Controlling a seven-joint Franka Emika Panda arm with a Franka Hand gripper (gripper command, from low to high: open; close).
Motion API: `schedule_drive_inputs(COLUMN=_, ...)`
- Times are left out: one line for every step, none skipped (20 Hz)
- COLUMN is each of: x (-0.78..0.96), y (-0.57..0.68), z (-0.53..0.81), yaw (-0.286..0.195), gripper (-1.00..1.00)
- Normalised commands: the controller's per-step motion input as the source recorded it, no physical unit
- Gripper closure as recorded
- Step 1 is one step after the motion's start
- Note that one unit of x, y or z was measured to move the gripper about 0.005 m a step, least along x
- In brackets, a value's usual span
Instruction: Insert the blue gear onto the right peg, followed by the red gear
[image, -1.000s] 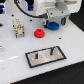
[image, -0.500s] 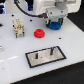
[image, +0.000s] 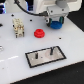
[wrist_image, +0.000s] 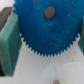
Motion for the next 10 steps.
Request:
schedule_drive_inputs(x=0.63, y=-0.17, z=0.6, yaw=0.0, gripper=1.0)
schedule_drive_inputs(x=0.68, y=-0.19, z=0.56, yaw=0.0, gripper=1.0)
schedule_drive_inputs(x=0.73, y=-0.23, z=0.53, yaw=0.0, gripper=1.0)
schedule_drive_inputs(x=0.75, y=-0.21, z=0.53, yaw=0.0, gripper=1.0)
schedule_drive_inputs(x=0.77, y=-0.21, z=0.54, yaw=0.0, gripper=1.0)
schedule_drive_inputs(x=0.8, y=-0.22, z=0.54, yaw=0.0, gripper=1.0)
schedule_drive_inputs(x=0.82, y=-0.22, z=0.54, yaw=0.0, gripper=1.0)
schedule_drive_inputs(x=0.84, y=-0.22, z=0.54, yaw=0.0, gripper=1.0)
schedule_drive_inputs(x=0.84, y=-0.22, z=0.53, yaw=0.0, gripper=1.0)
schedule_drive_inputs(x=0.84, y=-0.23, z=0.51, yaw=0.0, gripper=1.0)
